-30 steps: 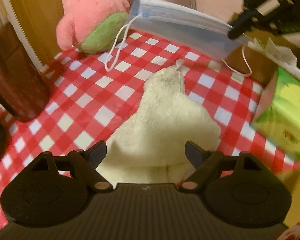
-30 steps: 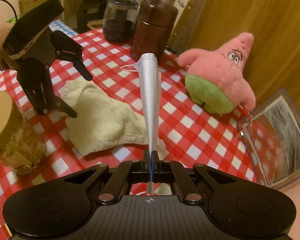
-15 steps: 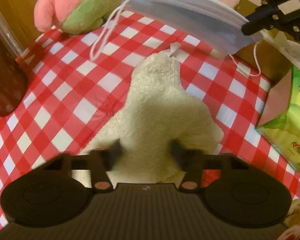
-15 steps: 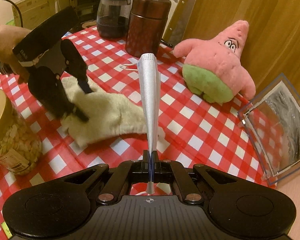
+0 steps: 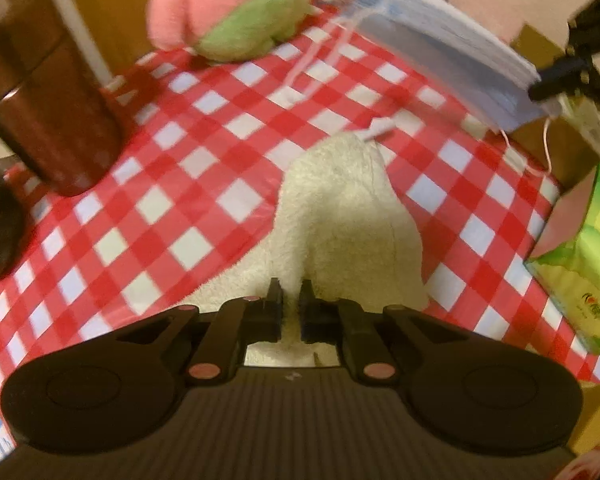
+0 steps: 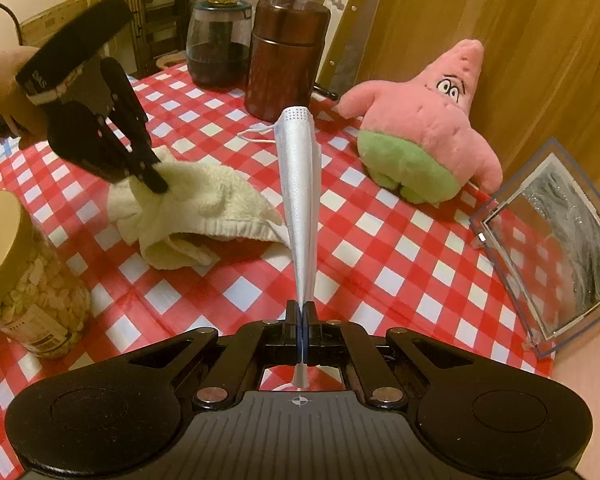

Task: Organize soft objects
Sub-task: 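Grasp the cream towel with the left tool while the right tool holds the mask, then carry the cream towel and white mask over the cardboard box with both tools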

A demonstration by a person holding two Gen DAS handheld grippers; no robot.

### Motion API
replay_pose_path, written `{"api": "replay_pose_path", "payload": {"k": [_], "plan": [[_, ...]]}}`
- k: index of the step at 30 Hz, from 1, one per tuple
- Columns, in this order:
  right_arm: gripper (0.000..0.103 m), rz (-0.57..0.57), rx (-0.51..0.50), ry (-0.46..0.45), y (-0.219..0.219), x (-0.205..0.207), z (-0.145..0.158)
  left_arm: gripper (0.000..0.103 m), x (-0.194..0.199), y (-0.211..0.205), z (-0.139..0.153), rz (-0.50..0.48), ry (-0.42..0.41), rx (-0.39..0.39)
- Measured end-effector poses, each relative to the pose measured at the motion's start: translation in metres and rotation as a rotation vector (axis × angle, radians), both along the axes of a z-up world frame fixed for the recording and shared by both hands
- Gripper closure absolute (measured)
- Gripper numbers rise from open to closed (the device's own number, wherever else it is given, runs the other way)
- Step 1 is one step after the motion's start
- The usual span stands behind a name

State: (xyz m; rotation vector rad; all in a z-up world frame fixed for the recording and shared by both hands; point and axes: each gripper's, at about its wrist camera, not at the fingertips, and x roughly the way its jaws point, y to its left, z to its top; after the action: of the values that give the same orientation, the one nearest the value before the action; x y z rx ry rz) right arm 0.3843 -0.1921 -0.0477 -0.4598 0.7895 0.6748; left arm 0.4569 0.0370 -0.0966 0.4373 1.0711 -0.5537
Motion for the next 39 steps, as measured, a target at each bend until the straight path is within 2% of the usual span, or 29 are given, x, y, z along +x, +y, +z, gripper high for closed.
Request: {"api": "replay_pose_path", "payload": {"k": [3, 6, 8, 10, 12, 14, 19, 21, 24, 27, 28, 29, 32, 39], "plan": [[0.102, -0.001, 0.003, 0.005, 0.002, -0.001, 0.0, 0.095, 0.0, 0.009, 0.006, 0.005, 0.017, -0.007], [0.102, 0.0, 0.01, 0.006, 0.004, -0.002, -0.001, 0.084, -0.005, 0.008, 0.001, -0.005, 0.014, 0.039], [0.102, 0.005, 0.008, 0.005, 0.006, -0.003, -0.002, 0.049, -0.006, 0.006, -0.005, -0.007, 0.007, 0.069], [0.102, 0.009, 0.004, 0.005, 0.007, -0.003, -0.003, 0.025, -0.007, 0.005, -0.009, -0.007, -0.012, 0.086], [0.102, 0.006, 0.003, 0.003, 0.007, -0.002, -0.004, 0.023, -0.008, 0.004, -0.013, -0.002, -0.047, 0.099], [0.102, 0.0, 0.002, 0.006, 0.007, 0.0, -0.006, 0.019, -0.007, 0.003, -0.019, -0.002, -0.041, 0.105], [0.102, -0.002, -0.004, 0.012, 0.007, 0.002, -0.011, 0.018, -0.002, 0.004, -0.036, 0.024, -0.005, 0.098], [0.102, -0.003, -0.004, 0.013, 0.007, 0.003, -0.012, 0.02, 0.002, 0.007, -0.037, 0.049, 0.016, 0.077], [0.102, -0.007, -0.001, 0.012, 0.007, 0.004, -0.013, 0.031, 0.006, 0.011, -0.038, 0.064, 0.061, 0.05], [0.102, -0.01, 0.006, 0.011, 0.007, 0.005, -0.012, 0.054, 0.006, 0.01, -0.035, 0.061, 0.078, 0.054], [0.102, -0.011, 0.007, 0.01, 0.007, 0.005, -0.012, 0.071, 0.005, 0.009, -0.033, 0.058, 0.081, 0.055], [0.102, -0.011, 0.008, 0.009, 0.008, 0.004, -0.011, 0.082, 0.005, 0.009, -0.031, 0.054, 0.082, 0.057], [0.102, -0.007, 0.012, 0.008, 0.009, 0.001, -0.009, 0.09, 0.004, 0.01, -0.026, 0.067, 0.09, 0.054], [0.102, -0.034, 0.046, 0.0, 0.008, -0.005, 0.009, 0.092, -0.006, 0.018, -0.002, 0.125, 0.06, 0.048]]}}
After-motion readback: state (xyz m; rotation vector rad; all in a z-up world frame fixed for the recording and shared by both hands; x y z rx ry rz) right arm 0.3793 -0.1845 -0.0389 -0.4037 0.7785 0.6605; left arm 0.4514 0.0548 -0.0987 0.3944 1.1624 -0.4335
